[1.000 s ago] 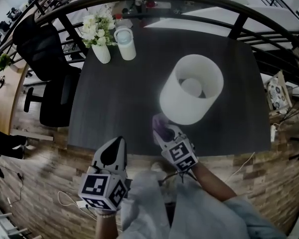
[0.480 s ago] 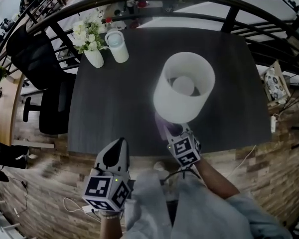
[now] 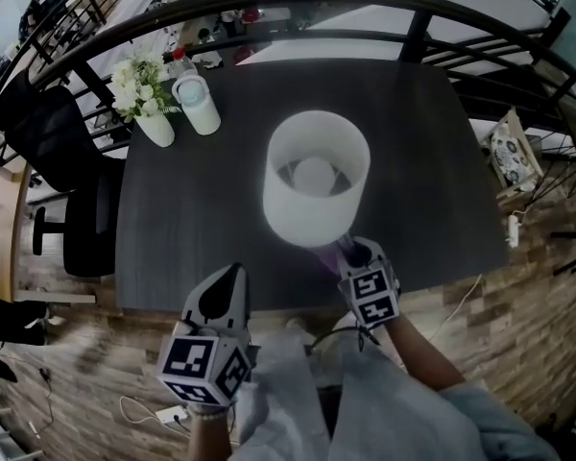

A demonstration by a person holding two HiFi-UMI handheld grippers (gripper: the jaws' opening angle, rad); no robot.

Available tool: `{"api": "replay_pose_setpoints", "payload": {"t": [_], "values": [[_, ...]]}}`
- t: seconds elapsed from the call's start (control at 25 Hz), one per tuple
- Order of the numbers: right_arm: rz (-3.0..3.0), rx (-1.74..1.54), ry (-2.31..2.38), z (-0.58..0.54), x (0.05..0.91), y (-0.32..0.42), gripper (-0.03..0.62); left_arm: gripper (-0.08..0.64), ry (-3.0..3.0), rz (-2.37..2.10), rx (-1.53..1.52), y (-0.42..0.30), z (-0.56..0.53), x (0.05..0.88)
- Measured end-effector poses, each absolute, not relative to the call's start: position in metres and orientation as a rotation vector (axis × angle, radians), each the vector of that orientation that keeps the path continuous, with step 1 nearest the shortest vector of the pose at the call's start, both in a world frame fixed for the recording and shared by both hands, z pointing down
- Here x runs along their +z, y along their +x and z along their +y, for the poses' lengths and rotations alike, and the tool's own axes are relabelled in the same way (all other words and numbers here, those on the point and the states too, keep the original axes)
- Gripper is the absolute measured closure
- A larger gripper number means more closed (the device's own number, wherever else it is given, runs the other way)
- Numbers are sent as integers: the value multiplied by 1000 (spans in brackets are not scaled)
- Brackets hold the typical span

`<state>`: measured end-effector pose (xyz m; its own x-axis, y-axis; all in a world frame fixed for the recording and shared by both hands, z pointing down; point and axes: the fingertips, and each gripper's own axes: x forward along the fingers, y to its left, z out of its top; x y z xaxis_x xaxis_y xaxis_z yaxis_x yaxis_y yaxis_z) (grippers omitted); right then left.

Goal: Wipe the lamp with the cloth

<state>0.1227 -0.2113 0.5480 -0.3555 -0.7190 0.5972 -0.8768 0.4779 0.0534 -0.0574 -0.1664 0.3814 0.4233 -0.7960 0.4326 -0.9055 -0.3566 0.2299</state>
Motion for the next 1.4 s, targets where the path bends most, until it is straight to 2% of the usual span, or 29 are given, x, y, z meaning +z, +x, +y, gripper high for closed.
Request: {"api": "replay_pose_setpoints", "payload": {"t": [0.52, 0.92, 1.4], "values": [[-2238, 421, 1439, -208, 465, 184, 543, 558, 2258, -1473, 336, -27, -180, 372], [-2365, 293, 1474, -220, 391, 187, 543, 558, 2250, -1533, 320, -22, -186, 364], [-2428, 260, 1452, -229, 375, 183, 545, 558, 2223, -1599, 303, -28, -196, 357]]}}
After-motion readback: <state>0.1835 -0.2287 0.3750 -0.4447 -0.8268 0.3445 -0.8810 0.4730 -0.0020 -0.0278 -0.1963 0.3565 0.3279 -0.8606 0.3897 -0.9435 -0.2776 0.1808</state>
